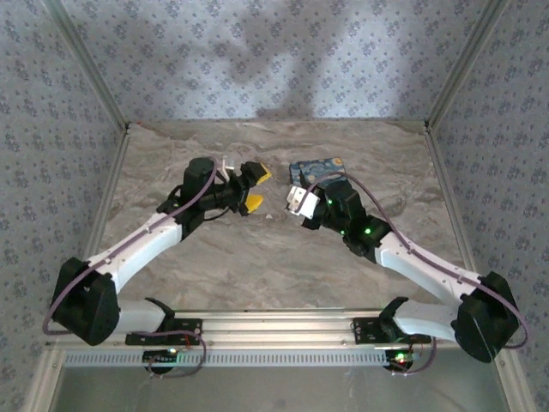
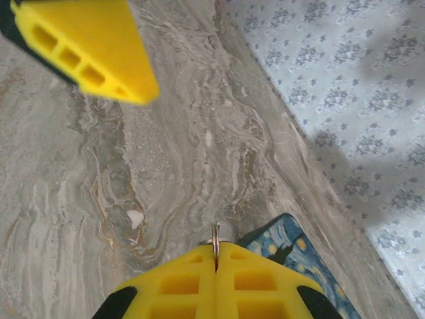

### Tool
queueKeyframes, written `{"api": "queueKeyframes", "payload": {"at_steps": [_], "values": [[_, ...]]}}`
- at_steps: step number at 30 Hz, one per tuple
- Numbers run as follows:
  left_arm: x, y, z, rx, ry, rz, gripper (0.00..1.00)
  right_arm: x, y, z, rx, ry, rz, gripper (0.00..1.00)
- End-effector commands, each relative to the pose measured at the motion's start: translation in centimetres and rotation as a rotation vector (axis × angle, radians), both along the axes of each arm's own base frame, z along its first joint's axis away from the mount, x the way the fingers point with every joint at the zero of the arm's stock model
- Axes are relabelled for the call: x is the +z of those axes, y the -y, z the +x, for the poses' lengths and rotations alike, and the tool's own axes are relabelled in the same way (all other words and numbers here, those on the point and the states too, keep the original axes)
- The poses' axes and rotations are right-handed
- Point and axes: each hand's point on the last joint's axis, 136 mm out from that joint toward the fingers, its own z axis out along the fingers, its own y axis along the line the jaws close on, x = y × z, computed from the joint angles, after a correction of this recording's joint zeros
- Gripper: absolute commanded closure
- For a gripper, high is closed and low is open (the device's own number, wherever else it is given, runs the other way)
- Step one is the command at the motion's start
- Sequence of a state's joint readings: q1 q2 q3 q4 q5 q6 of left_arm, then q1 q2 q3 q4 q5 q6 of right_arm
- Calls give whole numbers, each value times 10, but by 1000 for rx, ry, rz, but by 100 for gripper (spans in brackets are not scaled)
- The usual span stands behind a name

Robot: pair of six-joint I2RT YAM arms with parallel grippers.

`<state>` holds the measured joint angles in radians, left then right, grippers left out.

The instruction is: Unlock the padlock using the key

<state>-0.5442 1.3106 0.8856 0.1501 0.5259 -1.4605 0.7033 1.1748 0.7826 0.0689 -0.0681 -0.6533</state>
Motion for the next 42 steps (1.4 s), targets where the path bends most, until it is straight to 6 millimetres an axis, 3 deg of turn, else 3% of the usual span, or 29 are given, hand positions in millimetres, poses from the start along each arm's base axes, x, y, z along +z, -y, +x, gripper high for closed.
{"api": "queueKeyframes", "payload": {"at_steps": [1, 10, 16, 42], "values": [[1, 16, -4, -3, -91, -103, 10, 19, -18, 2, 53, 46, 31, 100], [-12, 41, -8, -36, -148, -140, 11, 18, -39, 2, 99, 38, 27, 100], [-12, 45, -8, -41, -145, -147, 13, 17, -45, -2, 120, 27, 37, 100], [-16, 42, -5, -18, -130, -148, 47, 5, -32, -18, 109, -18, 31, 100]]}}
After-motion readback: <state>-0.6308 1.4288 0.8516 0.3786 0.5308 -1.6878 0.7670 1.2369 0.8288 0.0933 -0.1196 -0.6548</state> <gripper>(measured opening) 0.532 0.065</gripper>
